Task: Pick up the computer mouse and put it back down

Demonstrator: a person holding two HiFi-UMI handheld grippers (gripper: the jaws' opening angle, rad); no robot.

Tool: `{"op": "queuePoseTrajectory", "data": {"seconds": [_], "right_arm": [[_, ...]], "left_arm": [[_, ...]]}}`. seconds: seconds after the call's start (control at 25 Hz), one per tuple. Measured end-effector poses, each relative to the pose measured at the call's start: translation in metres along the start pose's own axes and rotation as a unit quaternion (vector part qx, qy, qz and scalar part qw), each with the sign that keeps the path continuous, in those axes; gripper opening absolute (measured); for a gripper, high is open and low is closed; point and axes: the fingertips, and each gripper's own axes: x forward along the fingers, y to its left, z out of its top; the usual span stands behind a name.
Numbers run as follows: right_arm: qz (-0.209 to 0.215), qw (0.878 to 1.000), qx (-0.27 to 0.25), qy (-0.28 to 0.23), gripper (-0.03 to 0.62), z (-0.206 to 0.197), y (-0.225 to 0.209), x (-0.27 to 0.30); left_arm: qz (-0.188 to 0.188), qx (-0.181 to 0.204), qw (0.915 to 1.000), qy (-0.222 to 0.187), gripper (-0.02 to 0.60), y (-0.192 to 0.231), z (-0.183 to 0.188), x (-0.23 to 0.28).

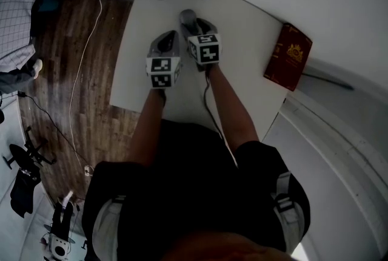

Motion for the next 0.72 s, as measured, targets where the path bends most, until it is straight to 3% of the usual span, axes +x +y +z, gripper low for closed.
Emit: {"op": "queuePoseTrajectory", "data": {"seconds": [0.72], "right_arm": [[-0.021,0.998,-0.02,-0.064,0.105,0.005,-0.002,-0.076]], "left_arm": [[-0.004,0.008,0.9997,-0.021,0.0,-0.041,0.001,-0.029]]}}
